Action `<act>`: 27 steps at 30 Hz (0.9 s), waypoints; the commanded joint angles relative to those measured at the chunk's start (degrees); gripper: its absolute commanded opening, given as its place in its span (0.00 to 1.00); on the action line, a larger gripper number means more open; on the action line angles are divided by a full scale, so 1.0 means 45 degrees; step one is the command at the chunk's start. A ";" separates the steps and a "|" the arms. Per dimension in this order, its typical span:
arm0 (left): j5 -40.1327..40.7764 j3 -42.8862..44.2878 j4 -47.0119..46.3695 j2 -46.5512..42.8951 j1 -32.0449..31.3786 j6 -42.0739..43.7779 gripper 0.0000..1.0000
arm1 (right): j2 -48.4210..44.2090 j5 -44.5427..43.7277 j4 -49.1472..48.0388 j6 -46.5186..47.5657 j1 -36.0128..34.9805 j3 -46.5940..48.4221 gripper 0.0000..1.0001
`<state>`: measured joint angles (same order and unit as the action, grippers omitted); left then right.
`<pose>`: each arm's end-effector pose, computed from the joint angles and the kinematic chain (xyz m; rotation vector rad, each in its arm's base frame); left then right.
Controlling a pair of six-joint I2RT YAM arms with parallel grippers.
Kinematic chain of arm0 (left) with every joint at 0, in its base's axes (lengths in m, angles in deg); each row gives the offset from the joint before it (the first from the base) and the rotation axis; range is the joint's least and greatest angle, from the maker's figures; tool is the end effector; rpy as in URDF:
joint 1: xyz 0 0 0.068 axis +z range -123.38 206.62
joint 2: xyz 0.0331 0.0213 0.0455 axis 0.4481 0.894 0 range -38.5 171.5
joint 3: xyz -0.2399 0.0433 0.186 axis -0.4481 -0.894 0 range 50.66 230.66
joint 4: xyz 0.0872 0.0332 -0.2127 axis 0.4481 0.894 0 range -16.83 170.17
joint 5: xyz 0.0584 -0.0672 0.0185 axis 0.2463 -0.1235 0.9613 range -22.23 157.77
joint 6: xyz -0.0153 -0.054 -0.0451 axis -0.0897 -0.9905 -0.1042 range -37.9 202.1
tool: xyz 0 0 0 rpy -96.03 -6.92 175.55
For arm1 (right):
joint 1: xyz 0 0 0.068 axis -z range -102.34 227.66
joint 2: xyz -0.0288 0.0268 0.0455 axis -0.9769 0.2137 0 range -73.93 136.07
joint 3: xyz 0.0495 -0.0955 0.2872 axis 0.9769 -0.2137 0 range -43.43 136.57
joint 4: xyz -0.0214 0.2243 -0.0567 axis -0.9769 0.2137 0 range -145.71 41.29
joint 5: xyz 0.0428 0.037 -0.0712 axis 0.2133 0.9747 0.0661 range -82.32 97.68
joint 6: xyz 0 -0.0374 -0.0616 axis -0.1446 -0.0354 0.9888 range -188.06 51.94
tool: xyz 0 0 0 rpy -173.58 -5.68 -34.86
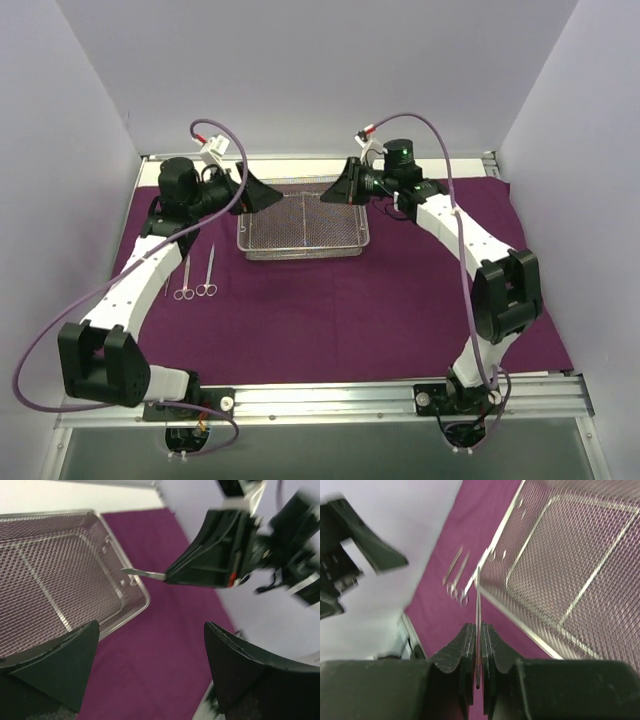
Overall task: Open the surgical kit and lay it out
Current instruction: Place the medical item in the surgical kit.
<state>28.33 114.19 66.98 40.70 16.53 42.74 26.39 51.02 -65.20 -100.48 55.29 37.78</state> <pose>0.2929 -0.0906 0.3873 0.0731 1.8592 -1.2102 0.3644 0.1942 0.3747 -0.4424 1.8396 1.3299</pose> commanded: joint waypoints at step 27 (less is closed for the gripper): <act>-0.5101 0.0258 0.9265 -0.2580 -0.2523 0.9583 0.94 | -0.1999 0.4726 0.9298 0.7772 -0.2450 0.0508 0.00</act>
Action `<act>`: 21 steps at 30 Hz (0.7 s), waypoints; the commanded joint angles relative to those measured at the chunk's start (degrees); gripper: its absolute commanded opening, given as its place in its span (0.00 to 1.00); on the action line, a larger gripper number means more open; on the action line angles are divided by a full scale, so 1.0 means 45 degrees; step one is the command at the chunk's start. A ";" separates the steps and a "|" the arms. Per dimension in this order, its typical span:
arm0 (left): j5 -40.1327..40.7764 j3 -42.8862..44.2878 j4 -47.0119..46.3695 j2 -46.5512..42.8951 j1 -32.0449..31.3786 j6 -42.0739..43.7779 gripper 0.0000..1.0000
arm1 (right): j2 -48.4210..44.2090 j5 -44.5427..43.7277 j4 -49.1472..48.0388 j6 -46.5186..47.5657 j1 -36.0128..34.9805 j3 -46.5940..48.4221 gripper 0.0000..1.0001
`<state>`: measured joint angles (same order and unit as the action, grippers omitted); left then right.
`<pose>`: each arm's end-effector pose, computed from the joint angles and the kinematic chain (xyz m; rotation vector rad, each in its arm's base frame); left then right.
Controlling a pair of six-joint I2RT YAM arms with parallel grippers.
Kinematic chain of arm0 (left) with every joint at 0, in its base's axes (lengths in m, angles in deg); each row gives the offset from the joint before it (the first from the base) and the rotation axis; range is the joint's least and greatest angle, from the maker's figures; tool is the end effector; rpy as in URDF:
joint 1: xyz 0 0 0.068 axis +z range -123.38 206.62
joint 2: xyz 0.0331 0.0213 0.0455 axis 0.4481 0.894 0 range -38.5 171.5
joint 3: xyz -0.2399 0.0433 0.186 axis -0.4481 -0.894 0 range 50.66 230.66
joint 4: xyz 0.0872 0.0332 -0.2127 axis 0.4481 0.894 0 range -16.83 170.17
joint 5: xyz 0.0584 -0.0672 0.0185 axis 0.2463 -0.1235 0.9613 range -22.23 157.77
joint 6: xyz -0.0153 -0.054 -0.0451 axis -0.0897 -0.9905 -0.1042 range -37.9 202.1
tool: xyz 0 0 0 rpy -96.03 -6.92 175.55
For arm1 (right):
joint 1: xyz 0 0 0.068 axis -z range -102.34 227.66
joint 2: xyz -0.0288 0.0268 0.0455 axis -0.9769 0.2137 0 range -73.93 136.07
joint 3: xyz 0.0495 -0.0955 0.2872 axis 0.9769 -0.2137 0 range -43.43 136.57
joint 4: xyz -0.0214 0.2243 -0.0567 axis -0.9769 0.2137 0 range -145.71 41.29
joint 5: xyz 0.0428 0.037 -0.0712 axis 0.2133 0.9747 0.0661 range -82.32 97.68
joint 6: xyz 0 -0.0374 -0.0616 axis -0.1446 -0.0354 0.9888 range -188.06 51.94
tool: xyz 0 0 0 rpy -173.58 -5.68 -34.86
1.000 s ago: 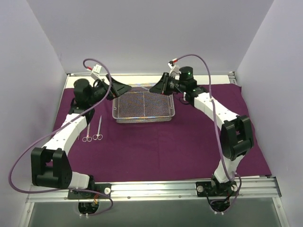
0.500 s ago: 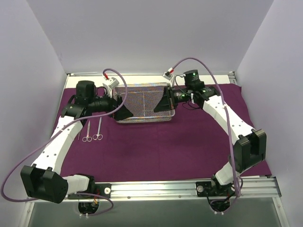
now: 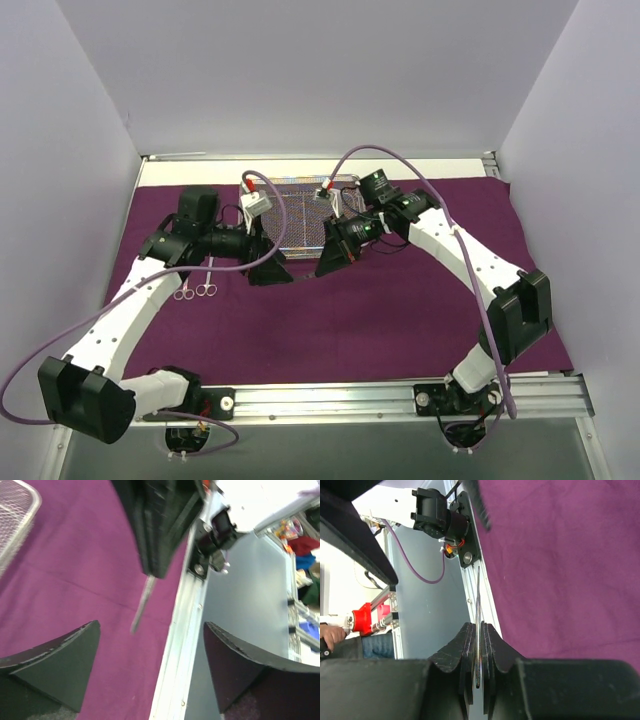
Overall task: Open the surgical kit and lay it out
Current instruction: Place the medical item in the surgical kit.
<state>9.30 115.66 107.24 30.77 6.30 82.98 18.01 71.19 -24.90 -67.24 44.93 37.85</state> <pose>0.1832 -0.1221 0.3716 0.9385 1.9450 -1.3202 0.2459 0.2215 0.3650 -1.2014 1.8961 1.5545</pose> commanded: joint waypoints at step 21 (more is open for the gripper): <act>-0.1360 0.0011 0.1395 0.0464 -0.1501 0.1190 0.58 | 0.0155 0.0341 0.0478 0.0326 -0.1223 0.1236 0.00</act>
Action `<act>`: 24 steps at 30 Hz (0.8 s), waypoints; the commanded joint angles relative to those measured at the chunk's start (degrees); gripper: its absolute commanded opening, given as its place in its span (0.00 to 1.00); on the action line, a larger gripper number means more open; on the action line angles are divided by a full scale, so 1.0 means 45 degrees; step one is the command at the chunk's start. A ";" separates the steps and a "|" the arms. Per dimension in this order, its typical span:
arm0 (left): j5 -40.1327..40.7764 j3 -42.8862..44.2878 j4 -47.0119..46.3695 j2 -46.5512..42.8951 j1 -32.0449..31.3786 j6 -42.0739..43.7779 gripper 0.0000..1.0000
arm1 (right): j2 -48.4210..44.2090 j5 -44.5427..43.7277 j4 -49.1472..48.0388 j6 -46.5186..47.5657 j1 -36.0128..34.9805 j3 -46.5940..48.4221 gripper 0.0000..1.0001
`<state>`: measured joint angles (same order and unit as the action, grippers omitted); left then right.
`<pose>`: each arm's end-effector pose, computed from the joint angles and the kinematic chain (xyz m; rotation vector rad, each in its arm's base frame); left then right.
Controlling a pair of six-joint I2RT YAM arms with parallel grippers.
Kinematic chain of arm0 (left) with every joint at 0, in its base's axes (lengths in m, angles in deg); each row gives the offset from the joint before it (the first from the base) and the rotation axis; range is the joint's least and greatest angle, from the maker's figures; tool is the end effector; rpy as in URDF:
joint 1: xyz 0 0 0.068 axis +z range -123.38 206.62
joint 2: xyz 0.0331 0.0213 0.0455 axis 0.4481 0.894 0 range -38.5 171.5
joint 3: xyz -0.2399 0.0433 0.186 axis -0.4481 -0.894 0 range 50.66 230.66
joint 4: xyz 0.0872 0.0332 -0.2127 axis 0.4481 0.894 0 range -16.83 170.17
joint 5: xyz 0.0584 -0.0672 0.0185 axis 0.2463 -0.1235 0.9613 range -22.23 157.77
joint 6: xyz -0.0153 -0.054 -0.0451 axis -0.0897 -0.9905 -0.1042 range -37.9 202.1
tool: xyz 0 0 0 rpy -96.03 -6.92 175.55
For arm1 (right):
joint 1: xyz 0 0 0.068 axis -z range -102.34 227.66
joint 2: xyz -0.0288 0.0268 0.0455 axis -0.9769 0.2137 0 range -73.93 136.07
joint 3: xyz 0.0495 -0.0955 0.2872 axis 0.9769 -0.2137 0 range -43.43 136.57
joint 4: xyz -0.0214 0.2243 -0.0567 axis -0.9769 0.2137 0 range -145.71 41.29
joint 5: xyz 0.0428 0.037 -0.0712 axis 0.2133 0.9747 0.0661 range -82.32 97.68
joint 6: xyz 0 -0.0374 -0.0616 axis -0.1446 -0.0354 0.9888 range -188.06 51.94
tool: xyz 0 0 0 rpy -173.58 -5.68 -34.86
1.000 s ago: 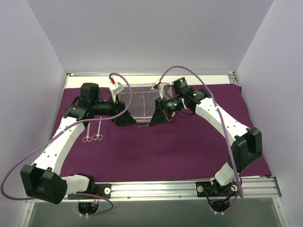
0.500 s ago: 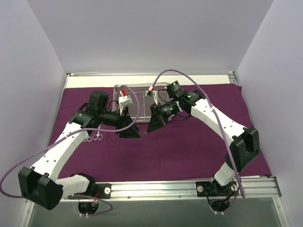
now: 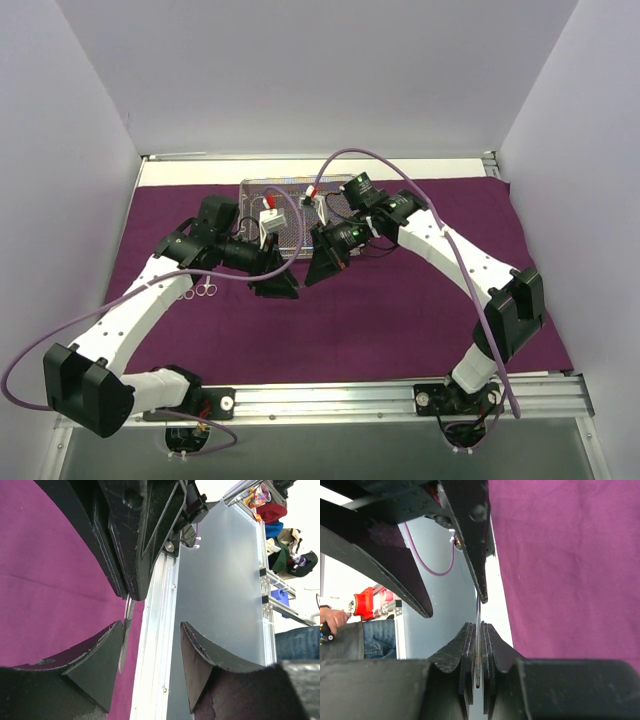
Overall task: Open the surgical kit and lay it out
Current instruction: Place the medical item in the surgical kit.
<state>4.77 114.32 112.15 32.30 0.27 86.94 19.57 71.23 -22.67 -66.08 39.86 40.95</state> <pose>0.1657 -0.1414 0.3558 1.1067 1.9591 -1.4793 0.2306 0.2465 0.3697 -1.3142 1.8598 1.5938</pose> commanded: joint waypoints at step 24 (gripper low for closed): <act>0.3056 0.1089 0.0928 0.0712 0.0268 0.0411 0.02 | 0.0532 -0.1071 -0.0095 -0.0302 -0.0057 0.1600 0.50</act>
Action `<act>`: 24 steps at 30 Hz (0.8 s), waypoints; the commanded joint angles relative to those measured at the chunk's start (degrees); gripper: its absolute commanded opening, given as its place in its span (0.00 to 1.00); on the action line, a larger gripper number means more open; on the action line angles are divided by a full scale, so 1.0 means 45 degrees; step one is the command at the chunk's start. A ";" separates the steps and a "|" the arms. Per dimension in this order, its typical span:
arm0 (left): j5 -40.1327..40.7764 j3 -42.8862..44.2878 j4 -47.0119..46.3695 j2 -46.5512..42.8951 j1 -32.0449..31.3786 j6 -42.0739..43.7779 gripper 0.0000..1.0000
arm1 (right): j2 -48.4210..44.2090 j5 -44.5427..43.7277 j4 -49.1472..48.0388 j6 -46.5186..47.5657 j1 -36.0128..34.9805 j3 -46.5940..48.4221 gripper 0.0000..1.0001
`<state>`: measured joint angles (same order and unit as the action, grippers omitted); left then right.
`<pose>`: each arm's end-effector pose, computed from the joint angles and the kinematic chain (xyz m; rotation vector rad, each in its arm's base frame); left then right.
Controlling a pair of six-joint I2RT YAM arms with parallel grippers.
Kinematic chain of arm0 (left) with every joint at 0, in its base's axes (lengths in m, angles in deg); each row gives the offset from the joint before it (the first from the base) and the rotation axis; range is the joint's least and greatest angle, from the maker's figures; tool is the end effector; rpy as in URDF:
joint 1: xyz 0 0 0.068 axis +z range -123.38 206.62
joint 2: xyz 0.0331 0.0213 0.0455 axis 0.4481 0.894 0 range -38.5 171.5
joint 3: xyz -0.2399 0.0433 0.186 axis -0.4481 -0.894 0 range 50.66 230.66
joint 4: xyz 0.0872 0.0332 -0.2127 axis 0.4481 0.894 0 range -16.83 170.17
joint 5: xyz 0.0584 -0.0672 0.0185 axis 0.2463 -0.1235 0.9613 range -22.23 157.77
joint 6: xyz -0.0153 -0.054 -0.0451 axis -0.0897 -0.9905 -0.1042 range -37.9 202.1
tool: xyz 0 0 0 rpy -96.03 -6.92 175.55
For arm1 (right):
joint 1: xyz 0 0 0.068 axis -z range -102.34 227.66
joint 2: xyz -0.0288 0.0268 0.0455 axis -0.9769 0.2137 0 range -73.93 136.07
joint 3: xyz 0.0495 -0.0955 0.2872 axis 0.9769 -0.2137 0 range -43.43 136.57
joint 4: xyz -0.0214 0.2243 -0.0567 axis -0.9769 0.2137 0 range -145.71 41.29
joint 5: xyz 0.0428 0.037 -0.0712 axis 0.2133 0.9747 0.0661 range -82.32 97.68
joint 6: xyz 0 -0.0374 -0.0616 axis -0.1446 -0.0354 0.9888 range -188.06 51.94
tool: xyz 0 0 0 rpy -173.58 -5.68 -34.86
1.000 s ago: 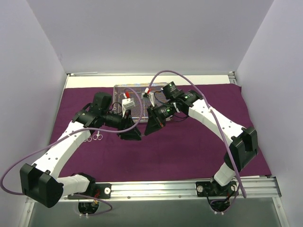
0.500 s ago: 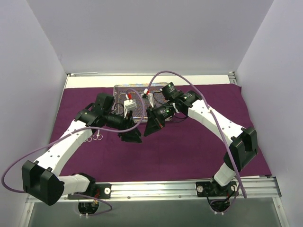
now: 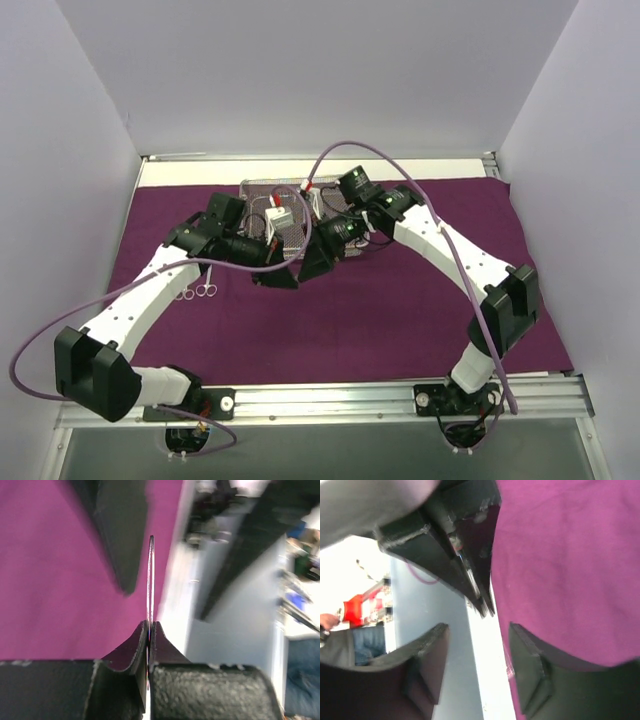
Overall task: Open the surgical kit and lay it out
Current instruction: Place the medical item in the surgical kit.
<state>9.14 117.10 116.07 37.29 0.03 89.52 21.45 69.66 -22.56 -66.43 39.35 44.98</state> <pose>0.1842 -0.1492 0.3446 1.0974 2.0750 -1.4074 0.2384 0.2554 0.3789 -1.3149 1.8388 1.5598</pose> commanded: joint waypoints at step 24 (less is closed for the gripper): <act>1.2073 0.0605 0.0703 0.2355 0.7507 -0.0203 0.02 | -0.0432 -0.7131 -0.0471 -0.3175 0.2516 -0.0210 0.65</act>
<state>63.13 114.89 120.15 45.64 30.85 88.60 22.87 38.73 -26.01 -82.45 50.98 44.65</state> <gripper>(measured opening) 0.047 0.648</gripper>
